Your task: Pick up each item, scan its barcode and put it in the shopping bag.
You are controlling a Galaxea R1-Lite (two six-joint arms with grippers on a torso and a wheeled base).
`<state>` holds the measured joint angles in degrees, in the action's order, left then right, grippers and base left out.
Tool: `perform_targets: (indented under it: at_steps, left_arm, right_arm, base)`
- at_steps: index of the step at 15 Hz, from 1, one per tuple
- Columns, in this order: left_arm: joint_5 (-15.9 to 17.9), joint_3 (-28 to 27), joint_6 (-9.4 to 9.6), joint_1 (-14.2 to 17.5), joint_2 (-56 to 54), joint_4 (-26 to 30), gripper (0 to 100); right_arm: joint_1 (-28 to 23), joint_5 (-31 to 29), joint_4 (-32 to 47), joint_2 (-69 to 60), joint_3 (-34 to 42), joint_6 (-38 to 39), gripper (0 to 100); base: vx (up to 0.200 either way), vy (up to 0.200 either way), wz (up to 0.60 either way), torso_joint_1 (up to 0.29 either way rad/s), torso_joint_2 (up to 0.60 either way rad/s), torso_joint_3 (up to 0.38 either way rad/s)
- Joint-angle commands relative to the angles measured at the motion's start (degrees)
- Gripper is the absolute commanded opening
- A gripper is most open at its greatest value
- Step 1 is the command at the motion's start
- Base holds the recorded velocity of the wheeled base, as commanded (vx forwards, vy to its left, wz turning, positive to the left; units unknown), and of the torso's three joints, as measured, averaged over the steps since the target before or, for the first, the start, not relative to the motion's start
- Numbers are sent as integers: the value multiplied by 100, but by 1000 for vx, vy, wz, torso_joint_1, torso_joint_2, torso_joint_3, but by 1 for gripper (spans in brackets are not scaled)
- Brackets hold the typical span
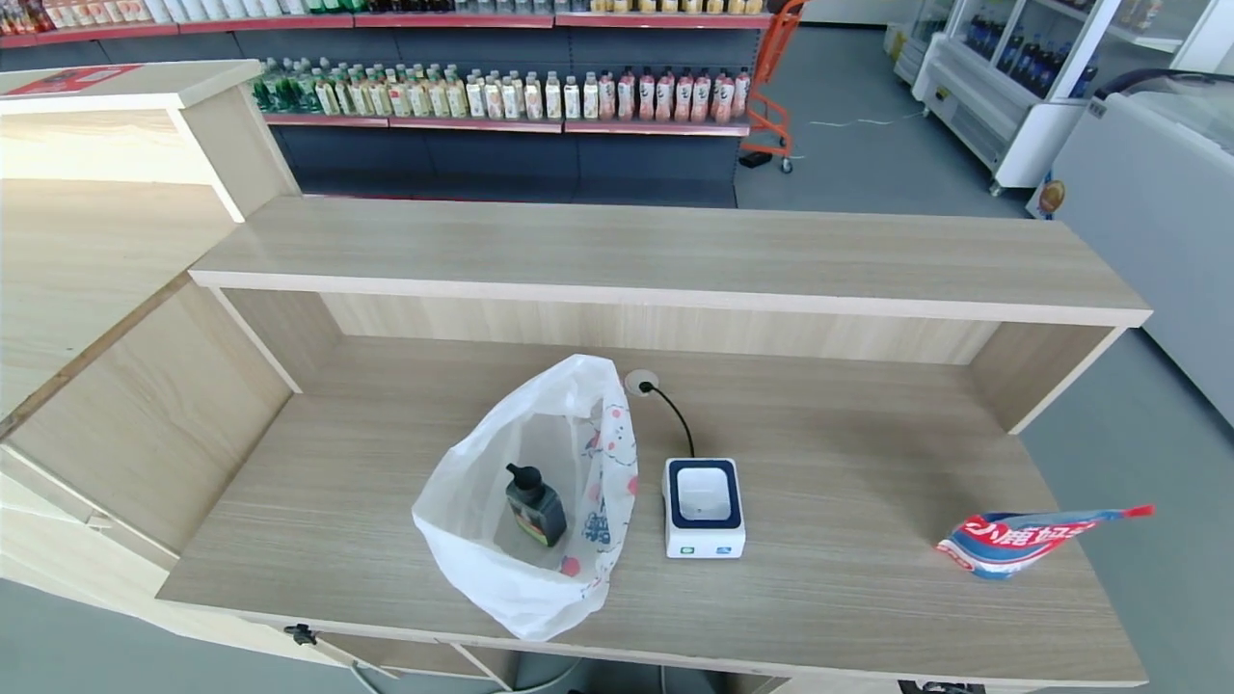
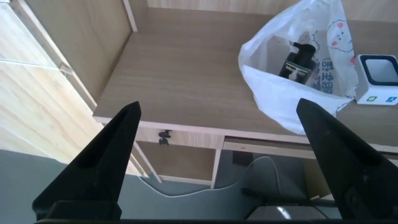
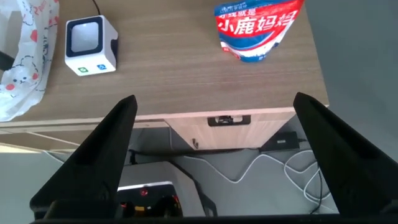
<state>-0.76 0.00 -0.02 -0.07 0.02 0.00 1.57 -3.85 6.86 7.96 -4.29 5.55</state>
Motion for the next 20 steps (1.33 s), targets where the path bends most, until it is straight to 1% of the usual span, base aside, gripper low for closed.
perform_targets:
  at_steps: [1, 4, 9, 11, 12, 13, 14, 15, 16, 17, 18, 19, 20]
  left_arm:
    - [-4, 0, -6, -1, -2, 0, 100]
    - [-4, 0, 2, -1, -2, 0, 100]
    - [-4, 0, 2, -1, -2, 0, 100]
    - [-4, 0, 2, -1, -2, 0, 100]
    - [-4, 0, 2, -1, -2, 0, 100]
    - [-4, 0, 2, -1, -2, 0, 100]
    - [-4, 0, 2, -1, -2, 0, 100]
    - [-4, 0, 2, -1, -2, 0, 100]
    - [-4, 0, 2, -1, -2, 0, 100]
    - [-4, 0, 2, -1, -2, 0, 100]
    - [-4, 0, 2, -1, -2, 0, 100]
    - [-4, 0, 2, -1, -2, 0, 100]
    - [-4, 0, 2, -1, -2, 0, 100]
  right_arm:
    - [1, -1, -1, 30, -2, -1, 100]
    - [1, -10, -1, 13, -2, -1, 100]
    - [-192, 7, -1, 13, -2, 8, 100]
    - [-192, -10, -1, -58, -2, -1, 100]
    - [-219, -10, 78, -146, -89, 25, 100]
    - [-272, 42, 571, 426, -863, 377, 100]
    - [-280, 51, 711, 1305, -1610, 1054, 100]
    - [-289, 34, 711, 2465, -2419, 1959, 100]
    - [-298, -10, 764, 3221, -2972, 2592, 100]
    - [-377, -107, 843, 4117, -3631, 3242, 100]
    - [-579, -292, 1203, 5479, -4589, 3937, 100]
    - [-588, -353, 1212, 6103, -4818, 4227, 100]
    - [-588, -353, 1080, 6525, -4844, 4350, 100]
  base:
    - [0, 0, 0, 0, 0, 0]
    - [0, 0, 0, 0, 0, 0]
    - [0, -200, 0, 5, 8, 0]
    - [0, -200, 0, 7, 2, 0]
    - [0, 0, 0, 0, 0, 0]
    - [0, 0, 0, 0, 0, 0]
    - [0, 0, 0, 0, 0, 0]
    - [0, 0, 0, 0, 0, 0]
    - [0, 0, 0, 0, 0, 0]
    - [0, 0, 0, 0, 0, 0]
    - [0, 0, 0, 0, 0, 0]
    - [0, 0, 0, 0, 0, 0]
    - [0, 0, 0, 0, 0, 0]
